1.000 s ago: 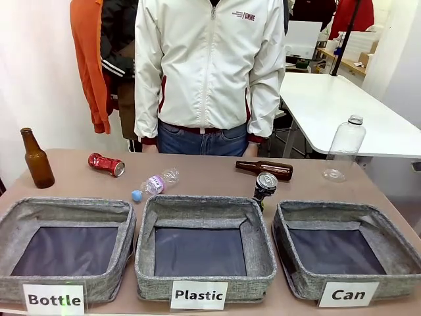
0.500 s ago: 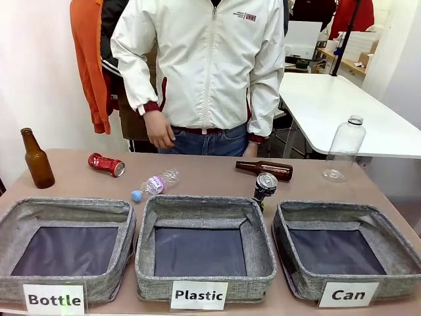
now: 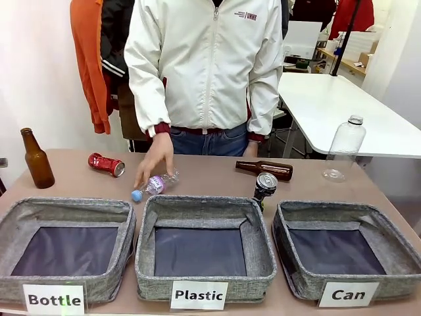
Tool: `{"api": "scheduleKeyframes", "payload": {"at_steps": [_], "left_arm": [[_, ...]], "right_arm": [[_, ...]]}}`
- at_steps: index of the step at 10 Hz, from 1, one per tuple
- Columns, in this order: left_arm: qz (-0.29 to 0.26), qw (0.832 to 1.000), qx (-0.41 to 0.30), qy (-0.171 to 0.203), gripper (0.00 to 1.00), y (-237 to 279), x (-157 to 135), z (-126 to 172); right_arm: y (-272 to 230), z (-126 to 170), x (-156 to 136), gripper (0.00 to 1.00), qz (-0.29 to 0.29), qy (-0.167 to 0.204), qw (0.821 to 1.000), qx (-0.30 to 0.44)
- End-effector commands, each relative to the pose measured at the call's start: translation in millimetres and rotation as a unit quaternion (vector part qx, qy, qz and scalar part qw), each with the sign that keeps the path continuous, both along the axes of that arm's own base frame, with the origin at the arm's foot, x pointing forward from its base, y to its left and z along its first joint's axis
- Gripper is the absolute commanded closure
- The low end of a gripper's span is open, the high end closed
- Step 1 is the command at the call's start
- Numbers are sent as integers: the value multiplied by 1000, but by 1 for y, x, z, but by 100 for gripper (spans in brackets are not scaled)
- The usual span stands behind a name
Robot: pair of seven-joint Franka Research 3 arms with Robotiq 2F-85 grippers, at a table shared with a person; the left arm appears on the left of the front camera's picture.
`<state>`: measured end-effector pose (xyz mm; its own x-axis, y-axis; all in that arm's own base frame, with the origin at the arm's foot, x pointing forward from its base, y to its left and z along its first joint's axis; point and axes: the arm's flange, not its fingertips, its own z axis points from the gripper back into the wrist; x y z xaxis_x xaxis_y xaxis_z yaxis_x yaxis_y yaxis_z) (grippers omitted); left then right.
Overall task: Sort the can waste into the basket.
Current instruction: Pick up the can waste from the table and place it in the right Fabric basket.
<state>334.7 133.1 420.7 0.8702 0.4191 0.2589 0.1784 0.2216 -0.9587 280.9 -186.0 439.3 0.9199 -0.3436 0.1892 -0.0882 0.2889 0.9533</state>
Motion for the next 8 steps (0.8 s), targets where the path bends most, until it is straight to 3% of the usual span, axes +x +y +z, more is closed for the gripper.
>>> {"api": "scheduleKeyframes", "payload": {"at_steps": [1, 5, 6, 8], "left_arm": [[-11, 1000, 2, -7, 0, 2, -6, 5], [-11, 1000, 2, -7, 0, 2, -6, 5], [-11, 1000, 2, -7, 0, 2, -6, 5], [-11, 1000, 2, -7, 0, 2, -6, 5]], "right_arm": [[-1, 1, 0, 0, 4, -9, 1000, 10], [2, 0, -1, 0, 5, 1, 1000, 3], [13, 8, 5, 0, 6, -7, 999, -54], [57, 23, 24, 0, 102, -77, 978, -162]]}}
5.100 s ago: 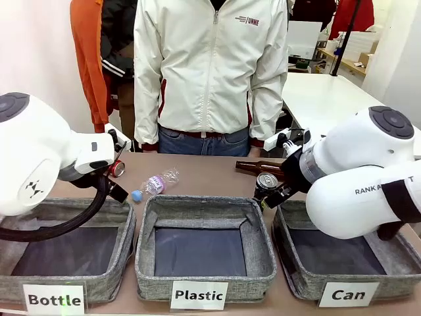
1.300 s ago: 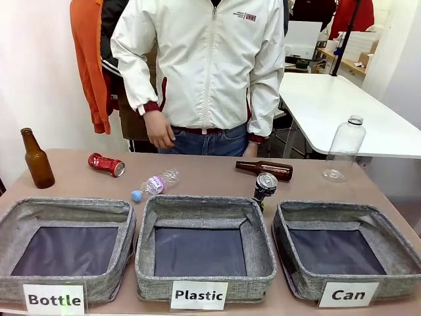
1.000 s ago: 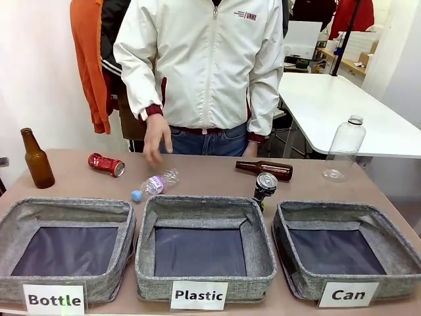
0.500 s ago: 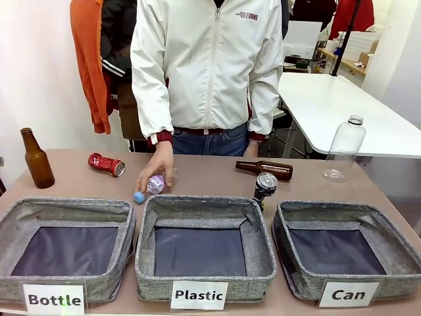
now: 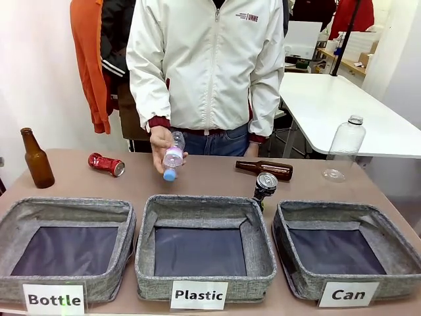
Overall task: Sort the can waste into the basket.
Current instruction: Pick up the can waste from the table and place it in the right Fabric basket.
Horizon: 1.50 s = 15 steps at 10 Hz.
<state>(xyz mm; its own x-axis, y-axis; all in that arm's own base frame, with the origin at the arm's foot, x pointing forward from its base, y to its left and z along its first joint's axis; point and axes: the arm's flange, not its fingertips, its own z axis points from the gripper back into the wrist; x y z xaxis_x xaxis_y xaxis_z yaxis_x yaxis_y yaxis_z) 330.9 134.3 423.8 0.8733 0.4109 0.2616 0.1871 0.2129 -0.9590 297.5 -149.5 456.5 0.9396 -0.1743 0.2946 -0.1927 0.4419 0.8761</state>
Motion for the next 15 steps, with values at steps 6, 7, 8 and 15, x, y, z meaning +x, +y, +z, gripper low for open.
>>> {"api": "scheduleKeyframes", "payload": {"at_steps": [6, 7, 8, 15], "left_arm": [[-6, 1000, 6, -3, 0, 1, -2, 2], [-6, 1000, 6, -3, 0, 1, -2, 2], [-6, 1000, 6, -3, 0, 1, -2, 2], [-6, 1000, 6, -3, 0, 1, -2, 2]], "right_arm": [[186, -10, 58, 0, 225, -193, 927, -231], [207, -18, 59, 0, 233, -220, 913, -252], [221, -26, 61, 0, 229, -236, 907, -264], [225, -13, 74, 0, 272, -239, 890, -278]]}}
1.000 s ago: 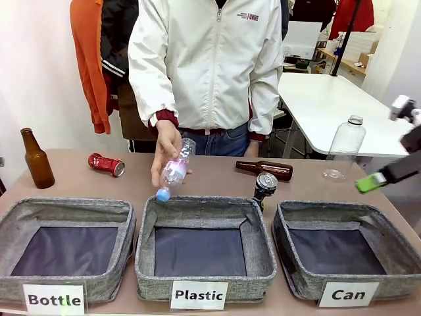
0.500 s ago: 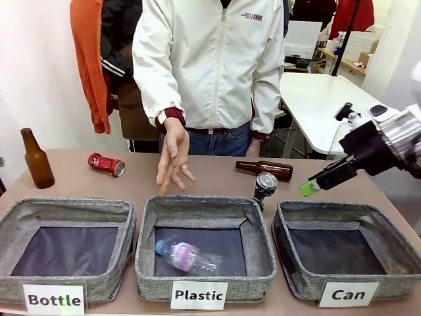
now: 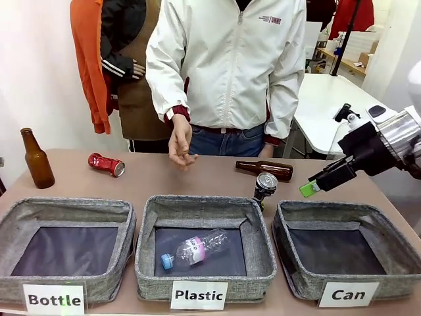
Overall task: Sort the can waste into the basket.
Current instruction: Pick up the can waste from the table and place it in the right Fabric basket.
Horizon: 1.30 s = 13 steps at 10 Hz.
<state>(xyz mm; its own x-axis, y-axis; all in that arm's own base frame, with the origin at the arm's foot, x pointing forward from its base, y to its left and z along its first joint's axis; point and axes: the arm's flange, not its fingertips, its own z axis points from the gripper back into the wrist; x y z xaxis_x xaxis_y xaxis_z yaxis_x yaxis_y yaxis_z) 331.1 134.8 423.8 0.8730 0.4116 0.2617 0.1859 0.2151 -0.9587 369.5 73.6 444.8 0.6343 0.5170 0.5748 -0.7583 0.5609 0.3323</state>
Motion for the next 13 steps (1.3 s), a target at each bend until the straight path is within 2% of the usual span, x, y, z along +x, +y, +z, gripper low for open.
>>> {"api": "scheduleKeyframes", "payload": {"at_steps": [1, 2, 3, 4, 5, 7, 8, 9, 11, 13], "left_arm": [[-6, 1000, 5, -4, 0, 1, -3, 2], [-6, 1000, 5, -4, 0, 1, -3, 2], [-6, 1000, 5, -4, 0, 1, -3, 2], [-6, 1000, 5, -4, 0, 1, -3, 2], [-6, 1000, 5, -4, 0, 1, -3, 2], [-6, 1000, 5, -4, 0, 1, -3, 2], [-6, 1000, 5, -4, 0, 1, -3, 2], [-6, 1000, 5, -4, 0, 1, -3, 2], [-6, 1000, 5, -4, 0, 1, -3, 2], [-6, 1000, 5, -4, 0, 1, -3, 2]], "right_arm": [[-5, -5, 24, 0, 70, -6, 997, -31], [-18, -7, 43, 0, 129, -15, 991, -24], [-28, -10, 59, 0, 189, -46, 979, -61], [-36, -16, 75, 0, 295, -87, 949, -64], [-39, -22, 89, 0, 338, -134, 930, -51], [-45, -44, 128, 0, 380, -180, 907, -25], [-43, -57, 143, 0, 401, -219, 889, -26], [-38, -66, 152, 0, 414, -242, 878, -17], [-27, -80, 169, 0, 403, -265, 876, 15], [-19, -99, 187, 0, 407, -259, 874, 56]]}}
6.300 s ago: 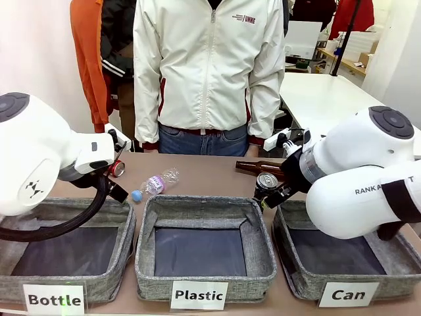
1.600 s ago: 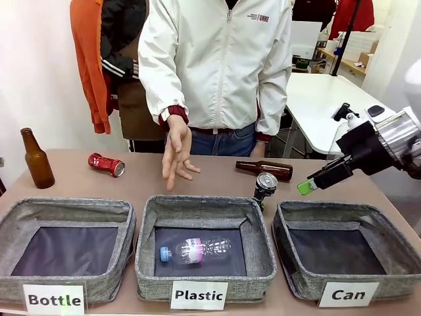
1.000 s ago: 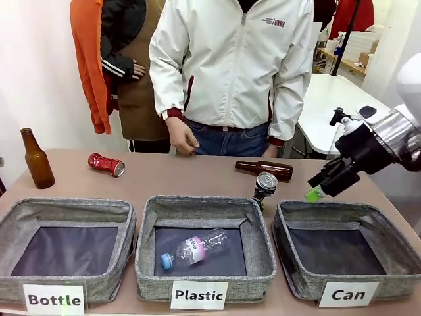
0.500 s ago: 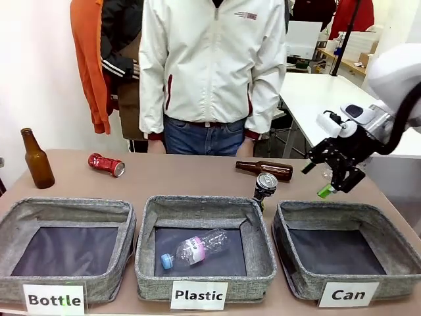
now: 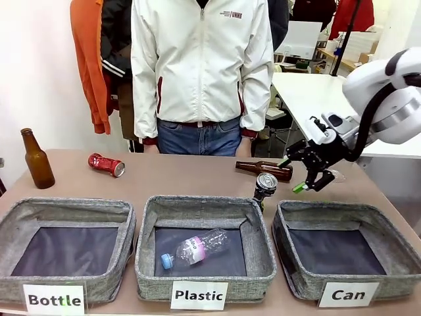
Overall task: Sort the can waste into the basket.
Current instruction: Pick up the can waste from the table and place it in the right Fabric basket.
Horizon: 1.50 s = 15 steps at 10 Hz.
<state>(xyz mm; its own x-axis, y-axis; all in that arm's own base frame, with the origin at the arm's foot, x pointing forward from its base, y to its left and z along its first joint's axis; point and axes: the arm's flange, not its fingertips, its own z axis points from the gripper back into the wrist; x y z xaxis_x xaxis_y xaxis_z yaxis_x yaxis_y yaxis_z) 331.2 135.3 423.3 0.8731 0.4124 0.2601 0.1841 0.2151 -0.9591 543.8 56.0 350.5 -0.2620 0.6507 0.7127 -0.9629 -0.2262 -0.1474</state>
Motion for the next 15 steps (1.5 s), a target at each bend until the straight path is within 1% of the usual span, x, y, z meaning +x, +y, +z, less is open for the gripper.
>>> {"api": "scheduleKeyframes", "payload": {"at_steps": [1, 4, 7, 9, 10, 11, 12, 13, 14, 15], "left_arm": [[-7, 1000, 5, -5, 0, 0, -3, 2], [-7, 1000, 5, -5, 0, 0, -3, 2], [-7, 1000, 5, -5, 0, 0, -3, 2], [-7, 1000, 5, -5, 0, 0, -3, 2], [-7, 1000, 5, -5, 0, 0, -3, 2], [-7, 1000, 5, -5, 0, 0, -3, 2], [-7, 1000, 5, -5, 0, 0, -3, 2], [-7, 1000, 5, -5, 0, 0, -3, 2], [-7, 1000, 5, -5, 0, 0, -3, 2], [-7, 1000, 5, -5, 0, 0, -3, 2]], "right_arm": [[2, -14, 19, 0, 7, 11, 999, 30], [19, -36, 27, 0, 16, 41, 998, 38], [32, -48, 32, 0, 28, 65, 997, 44], [27, -46, 32, 0, 10, 61, 998, 33], [13, -35, 25, 0, -9, 49, 999, 19], [-13, -9, 8, 0, -37, 26, 999, 13], [-45, 35, -31, 0, -63, 4, 998, -2], [-68, 76, -80, 0, -95, 7, 995, -11], [-88, 105, -128, 0, -145, 22, 989, -31], [-108, 118, -161, 0, -187, 57, 980, -27]]}}
